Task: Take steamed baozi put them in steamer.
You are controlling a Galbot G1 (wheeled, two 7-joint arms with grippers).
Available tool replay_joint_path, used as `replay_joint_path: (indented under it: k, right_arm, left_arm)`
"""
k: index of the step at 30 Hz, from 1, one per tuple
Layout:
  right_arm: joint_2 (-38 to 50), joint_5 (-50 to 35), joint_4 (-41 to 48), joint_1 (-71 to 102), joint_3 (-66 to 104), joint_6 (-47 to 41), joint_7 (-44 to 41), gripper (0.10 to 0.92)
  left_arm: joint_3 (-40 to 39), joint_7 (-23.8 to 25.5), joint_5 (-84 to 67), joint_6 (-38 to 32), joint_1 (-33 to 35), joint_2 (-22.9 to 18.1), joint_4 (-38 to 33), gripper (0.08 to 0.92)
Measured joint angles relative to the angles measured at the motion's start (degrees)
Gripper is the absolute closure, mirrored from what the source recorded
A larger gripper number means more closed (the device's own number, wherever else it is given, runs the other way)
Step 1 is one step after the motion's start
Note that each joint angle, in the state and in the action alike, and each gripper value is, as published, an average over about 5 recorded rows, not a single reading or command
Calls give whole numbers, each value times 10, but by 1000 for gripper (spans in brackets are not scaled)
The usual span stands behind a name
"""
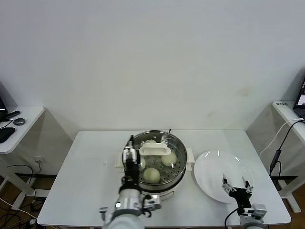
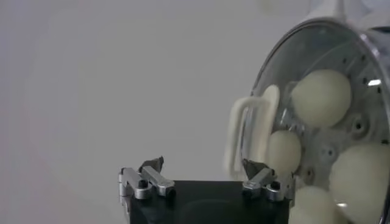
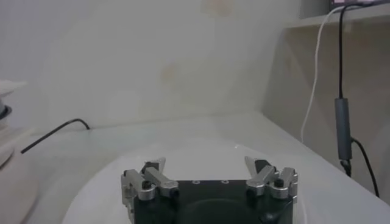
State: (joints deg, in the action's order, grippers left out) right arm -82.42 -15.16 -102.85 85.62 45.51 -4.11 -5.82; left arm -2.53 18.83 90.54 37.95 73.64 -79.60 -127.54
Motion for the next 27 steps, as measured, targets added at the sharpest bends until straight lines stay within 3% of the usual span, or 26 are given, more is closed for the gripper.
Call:
replay_joint_path:
  k: [8,16,27]
  right_arm:
    - [5,2,-14,9,-17,6,-2,203]
    - [2,7,-21,24,-30,24,-5,203]
    - [-5,40,-38,54,-21,18,-16,203]
  left_arm:
    - [133,-54,-134,-31,48,7,-47,177]
    - [317,-112,-425,-129,115,-5,-15,177]
    - [386,-144,-710,-247,217,-31,40,177]
